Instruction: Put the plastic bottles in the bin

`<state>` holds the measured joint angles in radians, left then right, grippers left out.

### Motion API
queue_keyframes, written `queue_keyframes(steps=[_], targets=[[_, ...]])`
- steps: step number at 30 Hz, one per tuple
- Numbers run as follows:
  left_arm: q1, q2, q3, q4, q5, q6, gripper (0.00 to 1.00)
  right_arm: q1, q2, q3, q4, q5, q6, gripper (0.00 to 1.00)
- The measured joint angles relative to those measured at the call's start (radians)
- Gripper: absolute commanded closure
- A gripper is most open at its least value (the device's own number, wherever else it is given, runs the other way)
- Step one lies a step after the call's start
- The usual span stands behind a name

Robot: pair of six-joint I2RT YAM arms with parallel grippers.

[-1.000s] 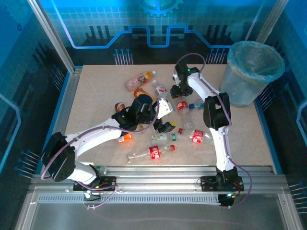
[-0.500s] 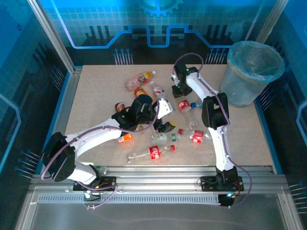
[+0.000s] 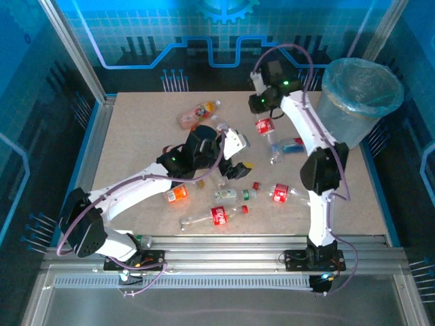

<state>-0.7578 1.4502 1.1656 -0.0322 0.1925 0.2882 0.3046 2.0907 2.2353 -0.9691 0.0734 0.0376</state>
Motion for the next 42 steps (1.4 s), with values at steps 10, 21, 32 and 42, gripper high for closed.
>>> queue_keyframes(steps=[10, 21, 32, 42], targets=[[-0.047, 0.150, 0.380, -0.030, -0.023, -0.133, 0.16, -0.085, -0.416, -0.108, 0.274, 0.082, -0.056, 0.93], [-0.124, 0.321, 0.491, -0.023, -0.023, -0.174, 0.16, -0.204, -0.668, -0.613, 0.789, 0.226, 0.081, 1.00], [-0.125, 0.292, 0.431, 0.022, -0.024, -0.204, 0.15, -0.087, -0.593, -0.636, 1.172, 0.505, -0.057, 1.00], [-0.125, 0.225, 0.381, 0.023, -0.055, -0.199, 0.13, -0.065, -0.320, -0.330, 1.379, 0.742, -0.335, 1.00]])
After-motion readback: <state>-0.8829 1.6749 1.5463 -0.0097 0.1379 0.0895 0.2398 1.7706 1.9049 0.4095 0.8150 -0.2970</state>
